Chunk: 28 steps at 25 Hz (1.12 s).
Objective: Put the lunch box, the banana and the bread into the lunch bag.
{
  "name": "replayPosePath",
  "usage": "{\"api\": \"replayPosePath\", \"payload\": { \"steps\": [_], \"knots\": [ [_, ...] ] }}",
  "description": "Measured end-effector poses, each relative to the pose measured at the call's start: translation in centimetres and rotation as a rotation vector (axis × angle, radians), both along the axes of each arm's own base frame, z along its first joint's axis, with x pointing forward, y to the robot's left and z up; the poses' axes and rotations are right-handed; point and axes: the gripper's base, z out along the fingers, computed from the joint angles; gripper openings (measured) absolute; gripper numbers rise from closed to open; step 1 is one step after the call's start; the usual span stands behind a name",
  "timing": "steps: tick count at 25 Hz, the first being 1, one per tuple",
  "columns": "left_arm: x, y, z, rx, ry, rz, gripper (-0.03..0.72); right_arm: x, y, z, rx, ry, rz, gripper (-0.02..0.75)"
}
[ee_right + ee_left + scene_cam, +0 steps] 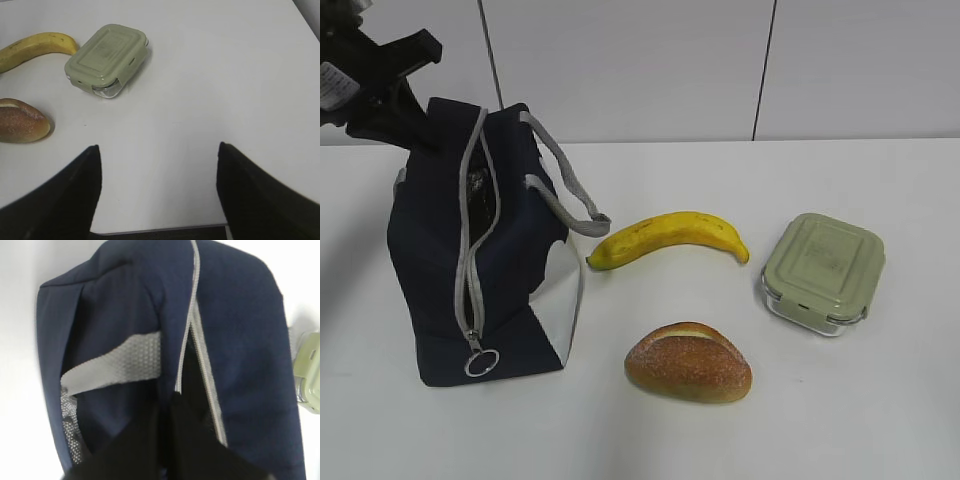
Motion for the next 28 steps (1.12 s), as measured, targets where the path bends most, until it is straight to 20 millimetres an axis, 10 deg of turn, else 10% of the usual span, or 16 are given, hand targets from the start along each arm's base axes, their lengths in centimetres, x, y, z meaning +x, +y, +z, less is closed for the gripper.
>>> {"api": "replayPosePath", "payload": {
  "steps": [11,28],
  "knots": [
    [-0.1,0.0,0.0,0.007,-0.005,-0.026,0.003,1.6,0.1,1.1,0.014,-0.005,0.013,0.53],
    [-0.2,-0.1,-0.1,0.008,0.01,-0.039,0.003,17.4,1.3,-0.4,0.355,0.35,0.011,0.53]
  ]
}}
